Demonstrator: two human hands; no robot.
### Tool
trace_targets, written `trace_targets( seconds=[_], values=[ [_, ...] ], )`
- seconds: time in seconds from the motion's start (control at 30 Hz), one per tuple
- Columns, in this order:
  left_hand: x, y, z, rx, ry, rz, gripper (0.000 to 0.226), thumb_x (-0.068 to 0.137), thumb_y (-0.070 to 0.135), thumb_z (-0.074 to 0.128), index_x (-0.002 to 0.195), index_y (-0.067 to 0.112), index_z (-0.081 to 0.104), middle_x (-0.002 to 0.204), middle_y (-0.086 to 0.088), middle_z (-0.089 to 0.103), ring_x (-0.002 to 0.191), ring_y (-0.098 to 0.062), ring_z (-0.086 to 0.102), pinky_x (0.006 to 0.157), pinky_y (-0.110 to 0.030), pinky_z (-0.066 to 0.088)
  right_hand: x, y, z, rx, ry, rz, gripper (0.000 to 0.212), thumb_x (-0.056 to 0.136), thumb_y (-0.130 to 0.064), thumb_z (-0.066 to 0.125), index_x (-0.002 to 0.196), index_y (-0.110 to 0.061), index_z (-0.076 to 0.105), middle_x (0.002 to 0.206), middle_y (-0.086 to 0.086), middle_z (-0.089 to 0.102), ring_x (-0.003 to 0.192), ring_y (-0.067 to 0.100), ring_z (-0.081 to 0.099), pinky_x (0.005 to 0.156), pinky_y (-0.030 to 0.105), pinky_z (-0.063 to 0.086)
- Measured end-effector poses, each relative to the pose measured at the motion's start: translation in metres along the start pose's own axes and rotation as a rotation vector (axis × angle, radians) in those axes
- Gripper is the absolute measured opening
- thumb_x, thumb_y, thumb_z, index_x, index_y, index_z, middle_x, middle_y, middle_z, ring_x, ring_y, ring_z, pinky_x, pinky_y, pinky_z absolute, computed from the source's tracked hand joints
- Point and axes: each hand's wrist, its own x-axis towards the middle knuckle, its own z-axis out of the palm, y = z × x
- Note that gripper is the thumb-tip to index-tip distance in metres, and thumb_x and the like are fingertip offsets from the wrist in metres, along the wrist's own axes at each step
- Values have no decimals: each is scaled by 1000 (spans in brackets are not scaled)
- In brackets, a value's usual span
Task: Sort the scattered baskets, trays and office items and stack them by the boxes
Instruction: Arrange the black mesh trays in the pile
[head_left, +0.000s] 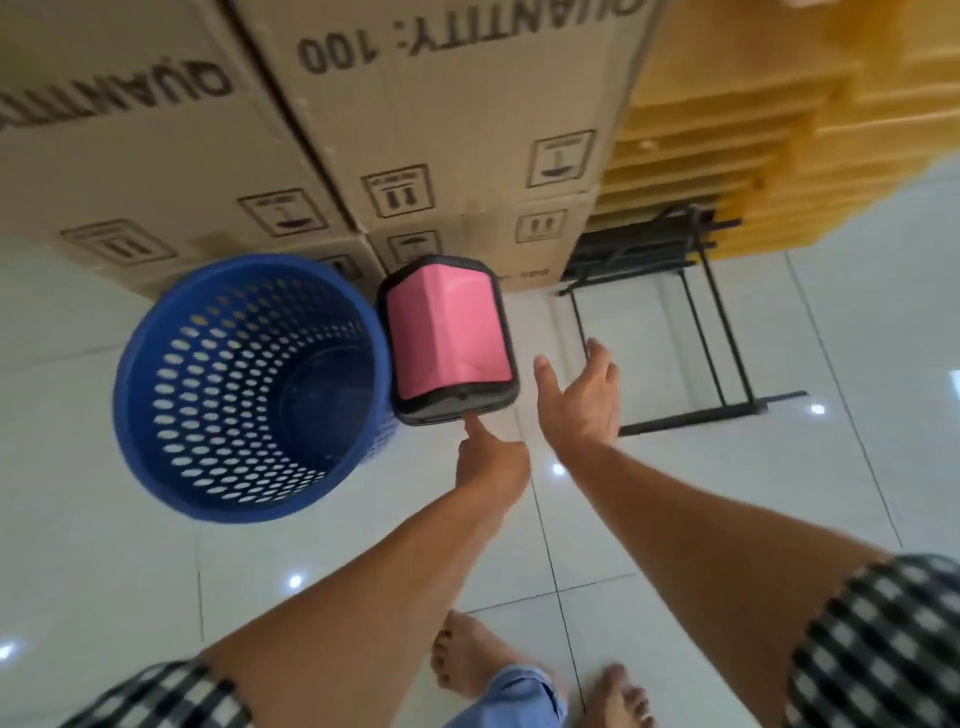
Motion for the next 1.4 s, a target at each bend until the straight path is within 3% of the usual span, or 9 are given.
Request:
trace_targets(
  seconds=[0.17,0.33,0.47,0.57,0.7,0.9,1.13,1.27,1.4],
  values=[
    [-4,-9,67,484,-12,254,75,99,27,53,161,26,10,158,-8,37,140,-28,43,106,-35,41,-24,93,-38,82,236,254,49,95,-41,60,133,-13,47,130,7,53,121,29,53,93,38,43],
    [33,-15,153,740,-72,567,75,99,33,56,160,24,13,159,-6,32,140,-27,42,107,-35,39,34,163,-56,235,423,314,88,88,-54,68,153,-13,26,151,11,31,137,31,40,113,43,39],
    [71,-7,199,704,97,728,73,99,39,57,158,22,17,157,-3,35,137,-27,45,104,-37,40,84,193,-61,290,388,184,103,80,-65,69,158,-31,12,162,7,18,142,29,40,112,48,42],
    [95,5,215,700,264,902,48,101,42,51,145,23,41,137,-4,58,121,-29,58,91,-40,46,108,206,-59,270,362,55,90,75,-73,66,147,-38,26,149,2,40,127,25,54,104,48,48],
    [110,8,215,823,424,1114,13,101,15,47,97,20,58,88,-4,68,80,-28,62,65,-36,49,117,217,-53,215,464,-63,78,71,-83,56,126,-29,41,119,-3,51,101,22,60,86,43,51],
    [101,3,203,921,327,1132,24,90,-1,44,101,14,58,87,-3,58,82,-29,54,67,-37,45,110,221,-60,75,456,-60,87,69,-92,47,122,-23,42,110,2,58,98,27,60,81,42,48],
    [87,-24,169,1013,361,1108,20,95,3,50,108,14,61,90,-3,56,82,-25,49,68,-34,44,78,203,-71,-59,263,-82,101,47,-107,43,106,-26,47,81,-7,58,70,12,58,50,28,37],
    [91,-41,145,1053,383,1051,10,94,8,57,100,14,62,86,-4,57,78,-24,48,65,-33,41,69,191,-61,-102,102,-111,101,46,-102,57,111,-25,50,89,-8,58,79,13,58,57,30,43],
    [99,-46,125,1108,392,1017,6,93,13,62,99,13,64,83,-2,57,77,-24,54,64,-33,46,67,179,-49,-123,7,-143,114,49,-98,62,132,-21,49,116,0,63,103,24,61,85,40,55]
  ],
)
